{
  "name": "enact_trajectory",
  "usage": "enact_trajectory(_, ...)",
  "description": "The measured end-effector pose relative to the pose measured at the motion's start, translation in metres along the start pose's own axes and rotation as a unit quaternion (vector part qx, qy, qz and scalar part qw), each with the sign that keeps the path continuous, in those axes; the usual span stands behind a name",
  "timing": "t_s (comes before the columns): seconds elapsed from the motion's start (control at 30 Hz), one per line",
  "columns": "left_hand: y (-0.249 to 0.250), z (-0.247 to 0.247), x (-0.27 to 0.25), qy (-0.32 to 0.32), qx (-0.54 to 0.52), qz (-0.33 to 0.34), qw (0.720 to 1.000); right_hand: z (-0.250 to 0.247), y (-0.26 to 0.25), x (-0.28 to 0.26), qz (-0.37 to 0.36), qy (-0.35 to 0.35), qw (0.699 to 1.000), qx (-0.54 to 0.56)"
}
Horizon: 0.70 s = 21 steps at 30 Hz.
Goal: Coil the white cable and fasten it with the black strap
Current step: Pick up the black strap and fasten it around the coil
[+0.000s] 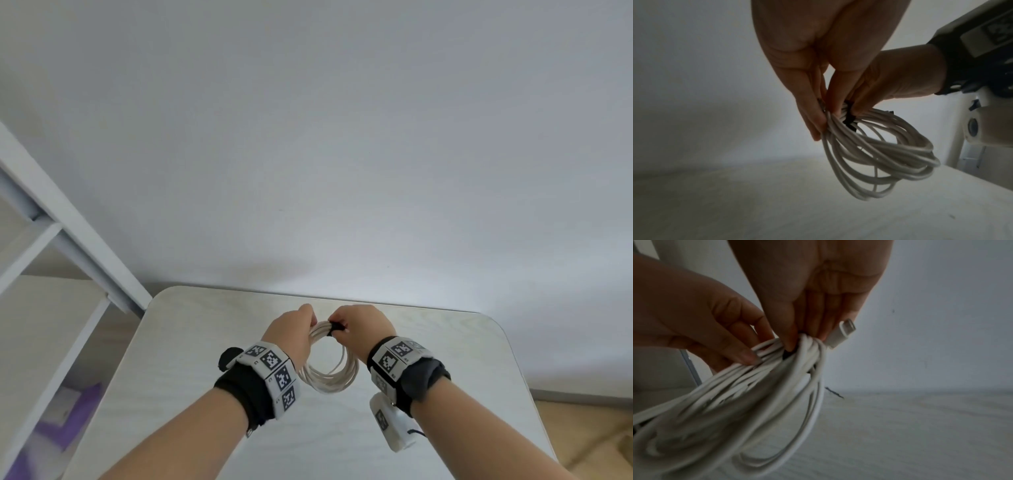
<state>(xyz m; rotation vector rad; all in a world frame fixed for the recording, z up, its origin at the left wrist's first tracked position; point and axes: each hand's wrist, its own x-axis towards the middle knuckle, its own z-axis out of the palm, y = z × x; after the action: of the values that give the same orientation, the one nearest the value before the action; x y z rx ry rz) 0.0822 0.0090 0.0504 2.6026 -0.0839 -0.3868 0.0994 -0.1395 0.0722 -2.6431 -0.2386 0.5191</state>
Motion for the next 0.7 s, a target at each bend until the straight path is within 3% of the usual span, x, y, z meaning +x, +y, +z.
enact_trajectory(0.2, -0.033, 0.04, 0.02, -0.039, 0.019, -0.027, 0.999, 0.046, 0.014, 0.029, 0.012, -0.057, 0.998, -0.001)
enact_trajectory(0.47, -0.054, 0.066, 0.028, -0.053, 0.063, -0.052, 0.995, 0.08, 0.021, 0.043, 0.03, -0.082, 0.996, -0.002)
enact_trajectory(0.7, -0.058, 0.077, 0.028, 0.014, 0.073, -0.034, 0.997, 0.098, 0.03, 0.044, 0.046, -0.033, 0.998, 0.028)
